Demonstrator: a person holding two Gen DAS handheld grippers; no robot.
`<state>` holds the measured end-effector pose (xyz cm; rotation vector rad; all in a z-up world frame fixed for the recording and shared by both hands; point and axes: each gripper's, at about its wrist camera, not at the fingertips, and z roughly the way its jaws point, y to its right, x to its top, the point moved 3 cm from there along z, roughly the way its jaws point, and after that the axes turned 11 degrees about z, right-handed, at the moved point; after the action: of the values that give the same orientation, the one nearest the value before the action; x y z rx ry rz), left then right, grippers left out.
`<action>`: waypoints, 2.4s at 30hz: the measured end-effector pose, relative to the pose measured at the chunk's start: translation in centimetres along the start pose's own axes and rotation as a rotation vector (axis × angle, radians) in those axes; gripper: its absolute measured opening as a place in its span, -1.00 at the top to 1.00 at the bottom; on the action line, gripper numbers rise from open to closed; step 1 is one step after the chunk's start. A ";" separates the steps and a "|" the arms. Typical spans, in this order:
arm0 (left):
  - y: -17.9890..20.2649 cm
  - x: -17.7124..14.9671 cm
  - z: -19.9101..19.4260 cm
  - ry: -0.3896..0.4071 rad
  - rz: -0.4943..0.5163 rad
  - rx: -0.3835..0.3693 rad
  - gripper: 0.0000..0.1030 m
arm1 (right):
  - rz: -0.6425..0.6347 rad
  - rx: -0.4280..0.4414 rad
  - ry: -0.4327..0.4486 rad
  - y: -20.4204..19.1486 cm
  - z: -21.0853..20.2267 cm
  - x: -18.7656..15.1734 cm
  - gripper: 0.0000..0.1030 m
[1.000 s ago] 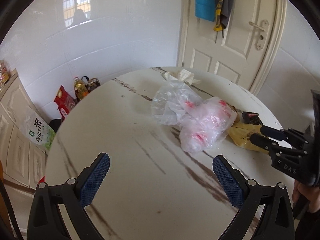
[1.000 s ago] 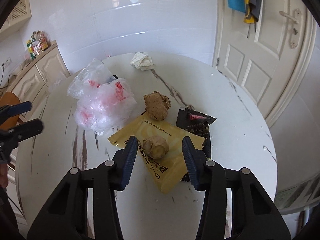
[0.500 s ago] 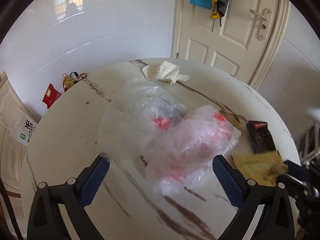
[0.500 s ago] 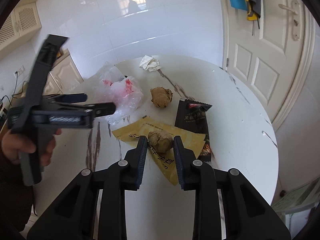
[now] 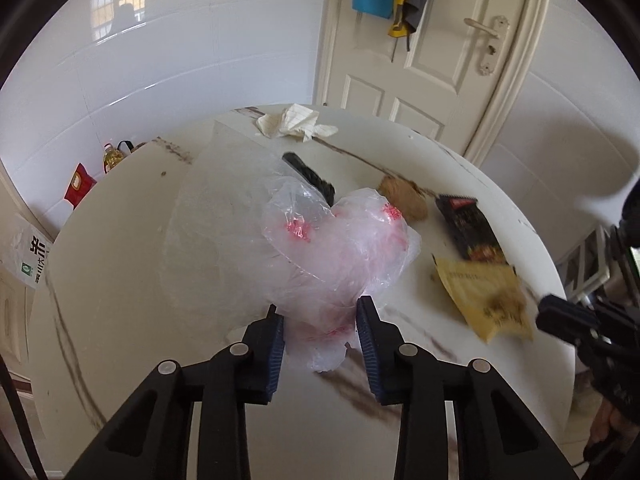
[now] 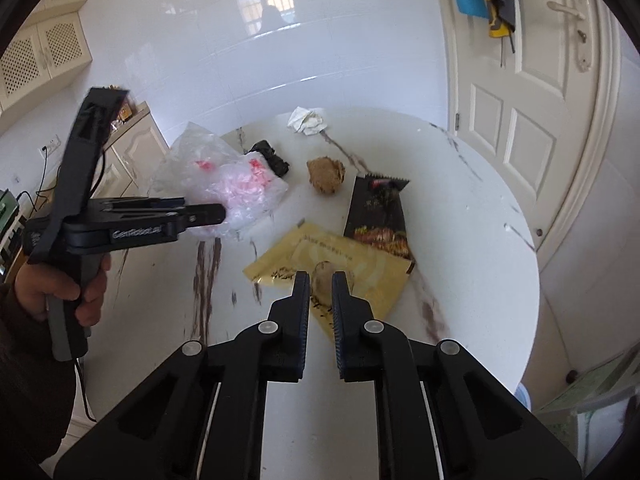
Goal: Collect trash
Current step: 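Lift the plastic bag with the left tool while the right grasps the ginger, then carry plastic bag and ginger to the blue bin and release both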
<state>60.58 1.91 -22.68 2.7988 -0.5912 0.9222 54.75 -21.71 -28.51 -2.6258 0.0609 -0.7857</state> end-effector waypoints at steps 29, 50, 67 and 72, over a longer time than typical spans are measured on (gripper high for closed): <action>3.1 -7.5 -7.2 0.021 0.038 -0.066 0.45 | 0.037 0.032 -0.077 0.4 1.5 -2.0 0.35; 3.4 -7.7 -7.0 0.027 0.016 -0.081 0.47 | 0.011 -0.028 0.007 -0.4 2.2 -1.8 0.55; 11.3 -3.8 -11.0 0.179 0.083 -0.159 0.51 | 0.078 0.039 0.206 2.5 -9.7 -2.0 0.55; 19.1 -0.6 -10.1 0.182 0.181 -0.232 0.51 | 0.139 -0.041 0.273 7.5 -14.8 -3.3 0.55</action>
<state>46.92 -12.85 -14.79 2.4572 -0.8720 1.0522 44.52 -33.43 -21.80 -2.5016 0.3346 -1.0967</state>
